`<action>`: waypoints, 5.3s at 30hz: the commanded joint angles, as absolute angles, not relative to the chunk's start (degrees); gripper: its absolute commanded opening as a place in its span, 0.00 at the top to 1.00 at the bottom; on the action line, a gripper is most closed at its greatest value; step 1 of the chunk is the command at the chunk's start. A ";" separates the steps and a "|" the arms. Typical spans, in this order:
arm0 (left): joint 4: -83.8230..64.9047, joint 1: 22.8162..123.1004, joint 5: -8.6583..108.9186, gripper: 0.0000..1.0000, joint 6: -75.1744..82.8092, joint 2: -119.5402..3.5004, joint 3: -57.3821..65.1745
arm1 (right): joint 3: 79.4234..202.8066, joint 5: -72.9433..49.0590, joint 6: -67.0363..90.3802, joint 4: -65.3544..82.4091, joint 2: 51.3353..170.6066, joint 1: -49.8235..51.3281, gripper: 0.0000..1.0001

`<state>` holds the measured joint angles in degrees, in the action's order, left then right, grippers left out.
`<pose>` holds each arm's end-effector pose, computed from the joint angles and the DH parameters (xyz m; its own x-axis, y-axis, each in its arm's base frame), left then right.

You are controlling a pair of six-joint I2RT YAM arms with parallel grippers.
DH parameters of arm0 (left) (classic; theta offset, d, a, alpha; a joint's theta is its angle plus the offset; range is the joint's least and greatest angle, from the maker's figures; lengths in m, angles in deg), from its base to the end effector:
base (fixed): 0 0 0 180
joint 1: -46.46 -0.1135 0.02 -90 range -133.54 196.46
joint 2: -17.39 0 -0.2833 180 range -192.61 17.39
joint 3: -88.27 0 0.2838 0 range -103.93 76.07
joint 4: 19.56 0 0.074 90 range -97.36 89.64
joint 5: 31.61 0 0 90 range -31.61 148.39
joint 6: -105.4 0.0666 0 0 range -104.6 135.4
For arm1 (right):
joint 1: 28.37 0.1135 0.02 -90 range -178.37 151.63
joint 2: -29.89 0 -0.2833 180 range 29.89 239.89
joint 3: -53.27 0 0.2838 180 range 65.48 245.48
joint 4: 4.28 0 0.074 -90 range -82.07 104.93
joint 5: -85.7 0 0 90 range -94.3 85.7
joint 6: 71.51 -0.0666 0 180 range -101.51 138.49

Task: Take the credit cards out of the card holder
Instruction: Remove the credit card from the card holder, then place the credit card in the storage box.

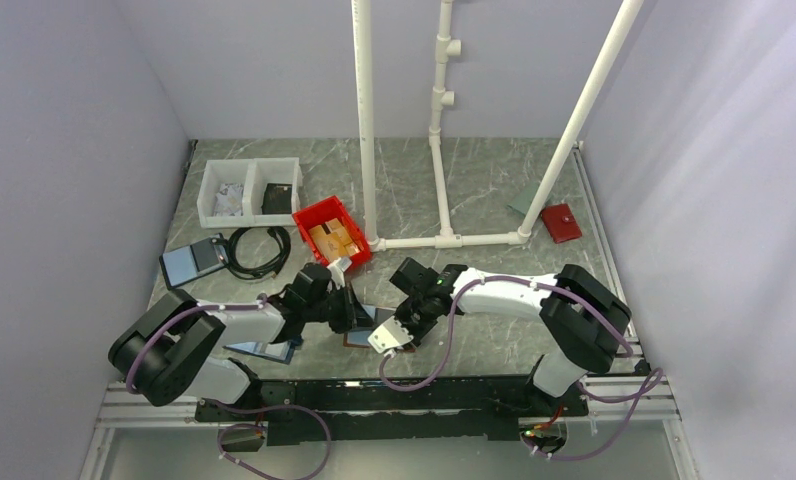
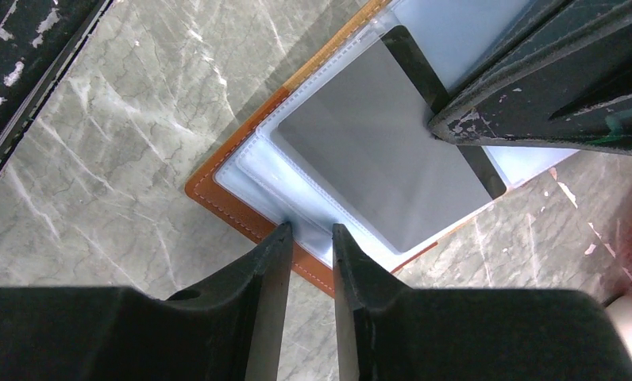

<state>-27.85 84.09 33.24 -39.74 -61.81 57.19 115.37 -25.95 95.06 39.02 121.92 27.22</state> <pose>0.1882 -0.1809 0.0945 -0.9555 -0.2012 -0.2156 0.0474 0.6168 -0.7857 0.1579 0.2739 0.1249 0.6787 -0.6089 -0.4106 -0.7184 -0.6667 -0.1986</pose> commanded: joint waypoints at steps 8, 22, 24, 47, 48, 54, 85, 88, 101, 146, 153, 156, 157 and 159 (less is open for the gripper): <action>-19.28 83.11 36.93 0.95 -38.33 -58.44 55.50 | 111.34 -24.15 94.80 46.87 127.22 27.79 0.74; -16.35 82.89 38.36 0.98 -38.83 -55.83 56.04 | 111.45 -23.77 94.69 47.02 127.71 28.14 0.75; -16.33 82.83 38.48 0.99 -38.91 -55.55 56.23 | 111.45 -23.73 94.60 47.04 127.73 28.14 0.75; -0.96 82.41 46.79 1.00 -34.04 -33.17 54.35 | 113.64 -37.26 94.78 52.08 115.20 17.10 0.53; -1.13 82.41 46.56 1.00 -33.74 -33.05 53.98 | 113.91 -38.85 94.71 52.55 114.58 16.36 0.52; -4.94 82.41 43.59 1.00 -33.20 -36.38 52.79 | 115.19 -43.20 93.95 53.62 113.74 15.03 0.50; -22.42 89.26 25.86 1.00 -21.13 -51.92 42.77 | 124.89 -68.57 68.01 50.29 115.92 0.19 0.41; -22.85 90.68 25.95 1.00 -20.84 -53.01 42.01 | 125.05 -68.50 67.77 50.43 116.84 0.19 0.41; -22.67 92.16 26.23 1.00 -20.37 -53.79 41.06 | 124.63 -66.58 65.69 48.56 117.86 0.06 0.42; -34.26 90.73 52.64 0.06 -66.38 -31.93 58.70 | 114.89 -41.04 64.83 32.47 97.30 -0.35 1.00; -23.72 92.07 54.67 0.05 -78.55 -42.11 48.47 | 112.71 -40.23 66.34 30.31 96.16 1.93 1.00; -25.55 92.79 54.72 0.08 -81.34 -46.93 46.49 | 112.04 -39.57 66.94 29.66 96.20 3.44 1.00; -26.11 92.98 54.70 0.09 -82.66 -48.42 46.08 | 111.92 -39.50 67.23 29.61 96.14 4.00 1.00; -27.35 93.40 54.90 0.12 -84.40 -51.11 45.19 | 111.52 -39.11 67.62 29.13 96.03 5.22 1.00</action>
